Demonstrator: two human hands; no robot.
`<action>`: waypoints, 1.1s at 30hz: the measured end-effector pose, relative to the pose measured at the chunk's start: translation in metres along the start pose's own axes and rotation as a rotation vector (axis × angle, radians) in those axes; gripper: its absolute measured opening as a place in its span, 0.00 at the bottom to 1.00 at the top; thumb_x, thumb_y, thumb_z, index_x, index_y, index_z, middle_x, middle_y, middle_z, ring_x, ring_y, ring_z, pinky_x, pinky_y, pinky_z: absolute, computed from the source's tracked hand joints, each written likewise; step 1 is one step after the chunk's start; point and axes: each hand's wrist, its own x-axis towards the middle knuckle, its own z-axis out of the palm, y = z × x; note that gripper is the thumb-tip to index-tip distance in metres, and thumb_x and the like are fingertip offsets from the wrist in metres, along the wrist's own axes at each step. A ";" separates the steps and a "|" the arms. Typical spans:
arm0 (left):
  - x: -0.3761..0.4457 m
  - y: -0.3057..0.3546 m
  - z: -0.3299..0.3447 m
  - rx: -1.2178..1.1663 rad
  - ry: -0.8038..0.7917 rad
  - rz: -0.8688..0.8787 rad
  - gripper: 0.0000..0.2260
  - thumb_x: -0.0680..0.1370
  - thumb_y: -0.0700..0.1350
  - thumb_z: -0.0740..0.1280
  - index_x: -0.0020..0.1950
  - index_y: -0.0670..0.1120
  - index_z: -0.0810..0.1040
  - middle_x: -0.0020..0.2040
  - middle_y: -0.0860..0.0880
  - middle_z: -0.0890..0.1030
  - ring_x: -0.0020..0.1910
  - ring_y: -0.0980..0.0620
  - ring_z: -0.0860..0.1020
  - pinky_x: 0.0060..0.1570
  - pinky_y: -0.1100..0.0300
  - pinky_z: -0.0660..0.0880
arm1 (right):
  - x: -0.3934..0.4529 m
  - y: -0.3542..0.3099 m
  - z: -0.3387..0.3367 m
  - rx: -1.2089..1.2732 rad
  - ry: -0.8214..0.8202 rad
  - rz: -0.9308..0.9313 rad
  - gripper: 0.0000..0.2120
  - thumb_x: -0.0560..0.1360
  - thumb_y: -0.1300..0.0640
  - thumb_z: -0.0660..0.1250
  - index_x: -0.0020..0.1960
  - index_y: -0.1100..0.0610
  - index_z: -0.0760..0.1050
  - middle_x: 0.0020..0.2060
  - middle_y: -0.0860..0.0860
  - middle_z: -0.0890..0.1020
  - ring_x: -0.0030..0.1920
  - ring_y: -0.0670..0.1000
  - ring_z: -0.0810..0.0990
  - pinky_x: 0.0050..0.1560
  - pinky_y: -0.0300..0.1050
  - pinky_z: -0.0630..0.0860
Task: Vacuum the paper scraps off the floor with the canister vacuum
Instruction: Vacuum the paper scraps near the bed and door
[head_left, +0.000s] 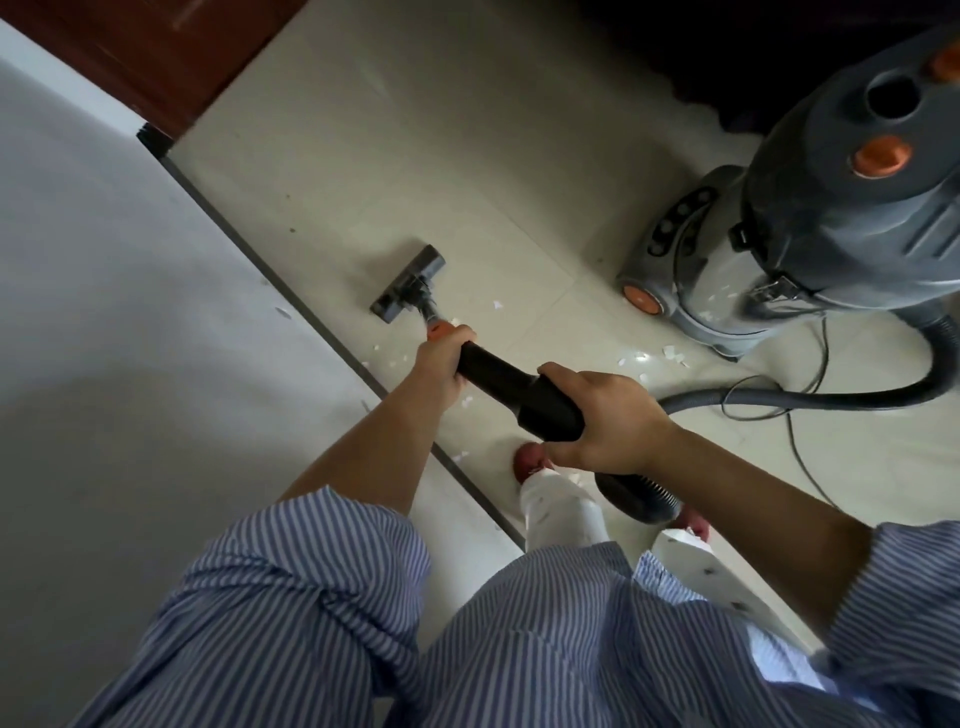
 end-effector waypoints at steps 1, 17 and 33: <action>-0.005 -0.004 0.006 -0.001 -0.020 0.000 0.10 0.76 0.35 0.62 0.57 0.40 0.68 0.40 0.45 0.72 0.38 0.51 0.75 0.36 0.61 0.74 | -0.007 0.004 -0.004 -0.004 0.001 -0.002 0.29 0.69 0.48 0.70 0.65 0.54 0.65 0.47 0.53 0.79 0.47 0.56 0.77 0.46 0.44 0.72; -0.093 -0.152 0.134 -0.098 -0.111 -0.027 0.14 0.77 0.34 0.57 0.33 0.43 0.59 0.32 0.46 0.63 0.21 0.55 0.71 0.20 0.70 0.68 | -0.173 0.120 -0.038 -0.079 -0.063 -0.082 0.24 0.67 0.48 0.72 0.59 0.55 0.69 0.43 0.53 0.80 0.42 0.55 0.75 0.32 0.42 0.63; -0.140 -0.229 0.180 -0.215 -0.049 -0.059 0.05 0.76 0.37 0.62 0.50 0.40 0.67 0.38 0.45 0.71 0.36 0.51 0.73 0.34 0.60 0.74 | -0.246 0.181 -0.043 -0.066 -0.087 -0.174 0.27 0.62 0.43 0.71 0.57 0.55 0.71 0.43 0.51 0.81 0.44 0.55 0.78 0.44 0.49 0.75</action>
